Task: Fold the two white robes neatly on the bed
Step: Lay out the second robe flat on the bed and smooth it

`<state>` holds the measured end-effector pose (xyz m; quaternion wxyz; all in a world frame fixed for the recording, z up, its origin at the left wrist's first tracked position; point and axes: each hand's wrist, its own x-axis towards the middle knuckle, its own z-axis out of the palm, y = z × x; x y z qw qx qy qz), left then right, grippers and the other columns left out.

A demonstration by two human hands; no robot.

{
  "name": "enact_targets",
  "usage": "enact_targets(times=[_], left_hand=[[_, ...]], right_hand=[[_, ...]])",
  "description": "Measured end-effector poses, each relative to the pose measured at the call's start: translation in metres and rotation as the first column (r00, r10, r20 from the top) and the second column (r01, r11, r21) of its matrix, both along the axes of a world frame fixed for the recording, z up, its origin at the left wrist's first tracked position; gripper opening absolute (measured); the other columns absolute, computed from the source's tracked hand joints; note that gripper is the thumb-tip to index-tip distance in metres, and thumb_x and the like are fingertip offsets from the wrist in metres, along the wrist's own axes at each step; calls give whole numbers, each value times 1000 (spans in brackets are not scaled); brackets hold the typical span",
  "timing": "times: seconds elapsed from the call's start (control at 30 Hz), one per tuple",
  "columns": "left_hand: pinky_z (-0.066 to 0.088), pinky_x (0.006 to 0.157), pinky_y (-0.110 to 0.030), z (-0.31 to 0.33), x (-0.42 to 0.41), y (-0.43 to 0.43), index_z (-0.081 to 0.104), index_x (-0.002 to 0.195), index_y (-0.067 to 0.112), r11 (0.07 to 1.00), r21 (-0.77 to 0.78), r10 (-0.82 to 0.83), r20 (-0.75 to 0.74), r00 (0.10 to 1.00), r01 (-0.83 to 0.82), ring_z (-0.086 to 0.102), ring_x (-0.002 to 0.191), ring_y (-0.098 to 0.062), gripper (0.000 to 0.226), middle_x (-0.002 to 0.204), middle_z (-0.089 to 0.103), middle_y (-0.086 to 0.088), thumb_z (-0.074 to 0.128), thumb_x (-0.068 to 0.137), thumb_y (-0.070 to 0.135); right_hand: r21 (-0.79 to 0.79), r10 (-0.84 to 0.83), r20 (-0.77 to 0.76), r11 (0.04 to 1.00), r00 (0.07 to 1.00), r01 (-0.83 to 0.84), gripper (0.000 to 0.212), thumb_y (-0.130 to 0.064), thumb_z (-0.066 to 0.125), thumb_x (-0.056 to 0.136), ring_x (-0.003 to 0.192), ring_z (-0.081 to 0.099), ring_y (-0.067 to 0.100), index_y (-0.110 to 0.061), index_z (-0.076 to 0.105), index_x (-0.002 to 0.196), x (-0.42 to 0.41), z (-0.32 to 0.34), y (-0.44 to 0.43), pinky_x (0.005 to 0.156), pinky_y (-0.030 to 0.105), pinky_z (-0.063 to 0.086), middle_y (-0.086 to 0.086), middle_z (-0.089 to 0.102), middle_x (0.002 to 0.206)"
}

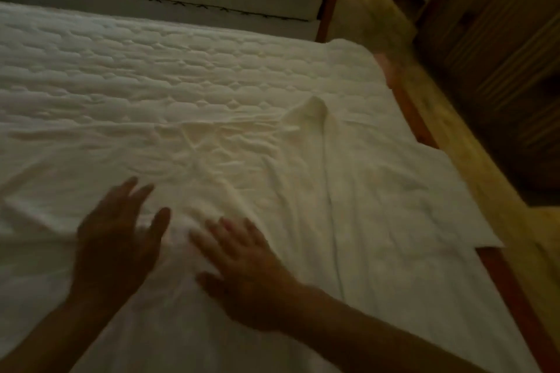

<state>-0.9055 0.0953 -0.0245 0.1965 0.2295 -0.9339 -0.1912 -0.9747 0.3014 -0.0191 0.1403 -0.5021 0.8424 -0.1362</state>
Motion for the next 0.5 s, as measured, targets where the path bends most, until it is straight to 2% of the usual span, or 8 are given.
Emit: enact_targets(times=[0.07,0.17,0.23,0.3,0.37,0.4,0.47,0.5], left_hand=[[40,107,-60,5,-61,82,59,141,14,978,-20,-203,135,970,208,47,139,-43,67,153,49,-19,37,95,57],[21,120,-60,16,-143,206,32,158,30,904,-43,-402,252,880,426,23,154,-34,75,168,25,-7,16,95,68],[7,124,-58,15,-181,278,12,161,37,847,-72,-484,305,820,526,6,158,-30,74,172,7,-3,10,95,70],[2,125,-57,11,-212,345,3,161,40,814,-77,-520,343,782,575,-2,158,-29,70,172,-2,-2,9,98,70],[-3,125,-59,0,-236,395,-4,160,43,819,-25,-512,416,751,573,-10,158,-28,66,172,-10,-1,8,100,68],[-5,124,-60,-10,-243,407,-8,158,46,832,8,-496,460,737,555,-15,157,-27,65,171,-16,0,6,99,68],[-8,123,-61,-30,-248,423,-14,156,51,854,15,-456,503,734,520,-22,155,-25,63,169,-23,3,-3,95,67],[-8,122,-61,-41,-248,424,-15,155,53,865,-9,-432,492,756,501,-23,155,-24,63,169,-24,4,-7,93,67]], right_hand=[[97,-217,-137,968,967,231,66,-61,8,101,155,5,28,-30,9,159,-59,1,73,122,56,6,8,7,168],[166,-428,-222,869,876,466,69,-64,-2,97,154,-13,23,-33,-8,158,-121,7,176,122,55,-6,5,-10,168],[209,-539,-239,783,808,585,74,-66,-10,92,154,-12,24,-32,-11,158,-153,5,237,122,55,-8,7,-9,168],[213,-676,-232,666,699,715,73,-64,-5,94,155,-7,25,-31,-8,158,-177,-3,299,121,56,-7,7,-6,168],[228,-834,-62,523,548,821,67,-60,10,100,155,-2,26,-32,-1,159,-195,-19,355,122,57,-1,7,-2,168],[186,-877,45,477,478,859,66,-62,15,100,154,3,28,-34,3,159,-196,-23,373,122,57,5,7,2,168],[99,-913,243,358,327,928,70,-71,19,95,149,23,32,-36,20,156,-204,-43,407,120,53,21,11,24,163],[103,-895,397,265,205,959,76,-77,21,91,142,37,33,-32,35,151,-211,-50,419,116,50,31,12,39,155]])
